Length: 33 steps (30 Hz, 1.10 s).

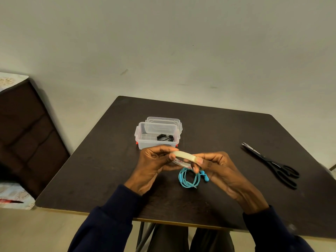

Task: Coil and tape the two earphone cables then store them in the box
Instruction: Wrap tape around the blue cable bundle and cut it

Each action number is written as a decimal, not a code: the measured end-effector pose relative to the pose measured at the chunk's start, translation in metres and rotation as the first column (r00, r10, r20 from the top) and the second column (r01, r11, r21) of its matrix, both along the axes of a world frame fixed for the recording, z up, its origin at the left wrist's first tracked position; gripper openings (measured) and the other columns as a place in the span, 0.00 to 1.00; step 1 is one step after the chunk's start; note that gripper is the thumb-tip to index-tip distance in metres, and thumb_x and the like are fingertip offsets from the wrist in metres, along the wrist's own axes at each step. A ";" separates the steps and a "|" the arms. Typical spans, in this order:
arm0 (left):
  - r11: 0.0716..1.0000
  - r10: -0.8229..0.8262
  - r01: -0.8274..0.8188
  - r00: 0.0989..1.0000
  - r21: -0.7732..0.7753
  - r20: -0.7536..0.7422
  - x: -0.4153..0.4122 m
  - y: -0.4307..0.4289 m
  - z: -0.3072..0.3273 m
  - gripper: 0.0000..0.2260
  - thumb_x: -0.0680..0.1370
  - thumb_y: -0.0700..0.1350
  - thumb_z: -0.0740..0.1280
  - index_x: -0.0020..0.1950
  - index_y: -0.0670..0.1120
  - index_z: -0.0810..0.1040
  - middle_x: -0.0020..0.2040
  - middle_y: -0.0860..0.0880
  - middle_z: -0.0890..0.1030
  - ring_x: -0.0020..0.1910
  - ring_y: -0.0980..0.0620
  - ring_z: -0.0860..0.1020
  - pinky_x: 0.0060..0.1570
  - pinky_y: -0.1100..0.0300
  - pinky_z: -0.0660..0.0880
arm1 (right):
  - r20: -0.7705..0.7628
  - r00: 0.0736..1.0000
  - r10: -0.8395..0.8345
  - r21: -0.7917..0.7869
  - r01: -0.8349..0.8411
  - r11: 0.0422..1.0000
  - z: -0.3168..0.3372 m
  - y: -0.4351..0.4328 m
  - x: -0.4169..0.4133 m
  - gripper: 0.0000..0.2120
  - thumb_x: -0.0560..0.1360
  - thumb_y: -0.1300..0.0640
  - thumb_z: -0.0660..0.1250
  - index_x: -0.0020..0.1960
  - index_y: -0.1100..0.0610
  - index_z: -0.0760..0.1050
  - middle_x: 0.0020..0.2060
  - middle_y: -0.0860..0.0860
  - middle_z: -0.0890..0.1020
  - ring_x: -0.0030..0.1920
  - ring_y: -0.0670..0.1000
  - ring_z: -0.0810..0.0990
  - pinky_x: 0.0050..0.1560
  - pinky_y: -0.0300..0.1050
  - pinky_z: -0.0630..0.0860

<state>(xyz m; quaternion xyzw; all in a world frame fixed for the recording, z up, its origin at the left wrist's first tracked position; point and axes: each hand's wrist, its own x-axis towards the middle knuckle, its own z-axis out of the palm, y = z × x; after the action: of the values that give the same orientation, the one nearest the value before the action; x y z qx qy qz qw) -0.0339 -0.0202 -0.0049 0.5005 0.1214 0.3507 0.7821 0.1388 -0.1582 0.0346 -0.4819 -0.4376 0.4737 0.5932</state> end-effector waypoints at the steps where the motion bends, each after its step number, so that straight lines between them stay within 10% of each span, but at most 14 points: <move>1: 0.999 -0.007 0.008 1.000 -0.032 0.020 0.000 0.000 0.000 0.11 0.68 0.42 0.77 0.49 0.42 0.86 0.54 0.38 0.85 0.55 0.36 0.83 0.45 0.45 0.83 | -0.015 1.000 0.004 0.000 -0.004 1.000 0.000 0.001 0.000 0.15 0.71 0.56 0.72 0.56 0.61 0.84 0.36 0.57 0.83 0.40 0.49 0.82 0.51 0.42 0.79; 7: 0.979 0.055 -0.047 0.998 0.198 -0.034 -0.001 0.004 -0.001 0.09 0.73 0.38 0.74 0.53 0.41 0.85 0.55 0.40 0.85 0.58 0.39 0.83 0.54 0.45 0.82 | 0.128 0.981 -0.146 0.023 0.144 0.989 -0.004 0.004 -0.001 0.09 0.72 0.59 0.71 0.50 0.56 0.87 0.34 0.59 0.84 0.38 0.51 0.83 0.47 0.40 0.80; 14: 0.660 0.331 -0.185 0.942 0.728 -0.061 0.004 -0.004 0.012 0.10 0.71 0.43 0.78 0.51 0.49 0.88 0.47 0.54 0.85 0.49 0.51 0.83 0.50 0.62 0.79 | 0.340 0.921 -0.189 0.062 0.178 0.982 -0.008 0.007 -0.006 0.07 0.73 0.59 0.73 0.49 0.53 0.87 0.36 0.58 0.86 0.39 0.55 0.85 0.48 0.49 0.83; 33: 0.842 0.272 -0.260 0.961 0.473 0.044 0.003 0.008 -0.003 0.10 0.69 0.38 0.78 0.49 0.47 0.88 0.45 0.46 0.86 0.47 0.45 0.85 0.47 0.52 0.84 | 0.246 0.969 0.011 0.029 -0.019 0.999 -0.002 0.000 0.001 0.13 0.77 0.60 0.66 0.60 0.60 0.82 0.43 0.58 0.85 0.49 0.54 0.84 0.56 0.44 0.78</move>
<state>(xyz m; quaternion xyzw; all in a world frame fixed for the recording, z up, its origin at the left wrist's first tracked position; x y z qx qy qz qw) -0.0313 -0.0120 -0.0078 0.6592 0.1096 0.4684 0.5780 0.1396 -0.1578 0.0326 -0.5241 -0.5189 0.4079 0.5383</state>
